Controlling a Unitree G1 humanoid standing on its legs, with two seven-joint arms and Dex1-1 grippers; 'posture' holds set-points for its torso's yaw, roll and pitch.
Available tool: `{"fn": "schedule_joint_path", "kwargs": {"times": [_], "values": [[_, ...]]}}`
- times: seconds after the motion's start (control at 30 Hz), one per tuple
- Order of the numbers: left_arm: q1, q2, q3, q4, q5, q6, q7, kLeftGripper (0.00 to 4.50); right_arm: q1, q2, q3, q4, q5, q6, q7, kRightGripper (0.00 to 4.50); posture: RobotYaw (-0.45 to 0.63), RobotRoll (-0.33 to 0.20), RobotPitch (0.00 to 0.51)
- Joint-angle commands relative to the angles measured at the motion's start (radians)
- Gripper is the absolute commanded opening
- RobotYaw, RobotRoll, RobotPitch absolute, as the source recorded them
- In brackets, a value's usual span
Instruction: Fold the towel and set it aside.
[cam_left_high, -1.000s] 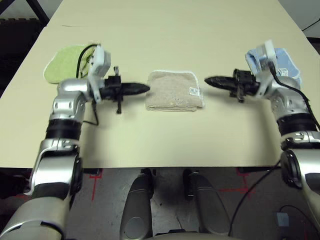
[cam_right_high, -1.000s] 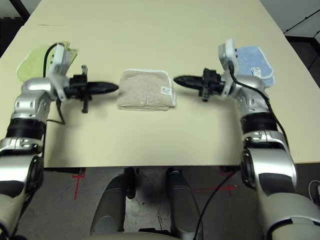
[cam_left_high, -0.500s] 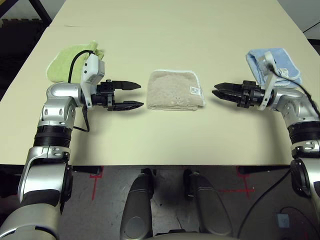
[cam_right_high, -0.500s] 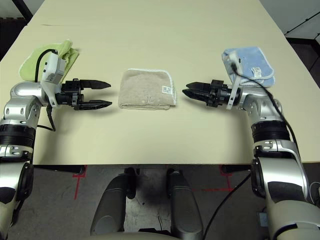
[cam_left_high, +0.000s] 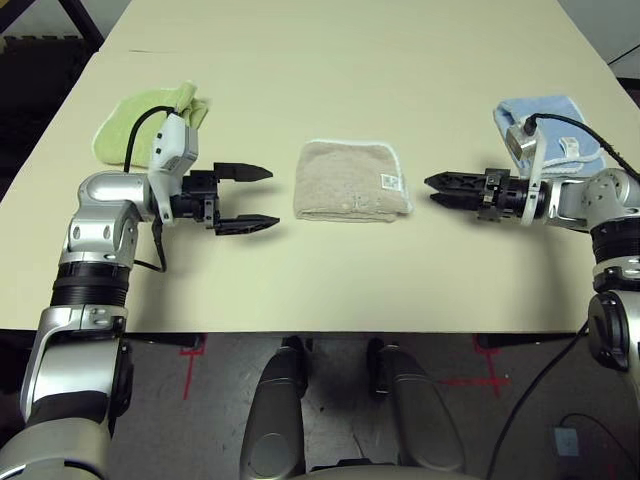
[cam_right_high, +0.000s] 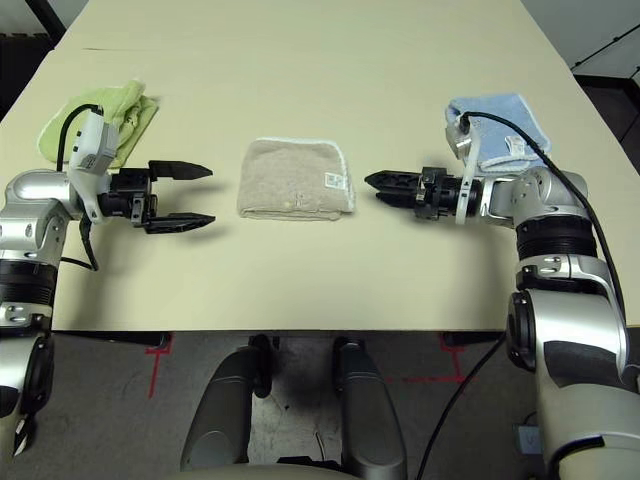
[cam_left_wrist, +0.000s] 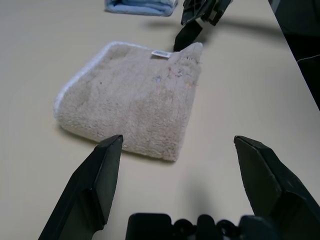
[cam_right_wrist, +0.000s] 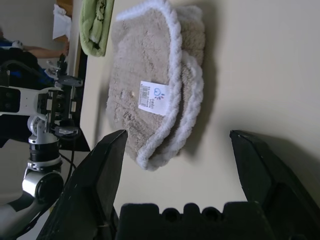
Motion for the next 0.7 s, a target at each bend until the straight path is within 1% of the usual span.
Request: {"fn": "schedule_joint_path", "kwargs": {"times": [0.03,0.1,0.3,0.37,0.47,0.53,0.63,0.67,0.7], "values": [[0.024,-0.002,0.020,-0.034,-0.035,-0.001,0.004,4.50,0.012,0.004,0.028,-0.002,0.000,0.017,-0.003,4.49,0.02,0.000,0.268],[0.022,-0.007,0.020,-0.039,-0.047,-0.004,0.007,4.50,0.004,0.021,0.027,0.007,0.005,0.022,-0.010,4.49,0.02,0.000,0.268],[0.007,-0.022,0.014,-0.048,-0.056,0.009,0.019,4.50,-0.029,0.116,0.028,0.034,-0.002,0.013,-0.054,4.49,0.01,0.000,0.270],[0.003,-0.024,0.011,-0.052,-0.057,0.013,0.022,4.50,-0.053,0.165,0.027,0.054,-0.007,0.002,-0.080,4.49,0.02,0.000,0.270],[0.002,-0.026,0.007,-0.067,-0.061,0.022,0.027,4.50,-0.110,0.238,-0.005,0.107,-0.006,-0.021,-0.140,4.49,0.03,0.000,0.271],[0.005,-0.026,0.007,-0.081,-0.064,0.030,0.030,4.50,-0.129,0.252,-0.014,0.133,-0.007,-0.035,-0.150,4.49,0.04,0.000,0.270],[0.013,-0.024,0.009,-0.097,-0.068,0.038,0.032,4.50,-0.133,0.246,-0.012,0.158,-0.015,-0.054,-0.149,4.49,0.04,0.000,0.270],[0.016,-0.023,0.010,-0.100,-0.069,0.040,0.032,4.50,-0.132,0.244,-0.011,0.163,-0.017,-0.057,-0.151,4.12,0.04,0.000,0.269],[0.018,-0.022,0.010,-0.101,-0.069,0.041,0.031,4.50,-0.132,0.242,-0.011,0.164,-0.017,-0.058,-0.149,3.92,0.04,0.000,0.269]]}}
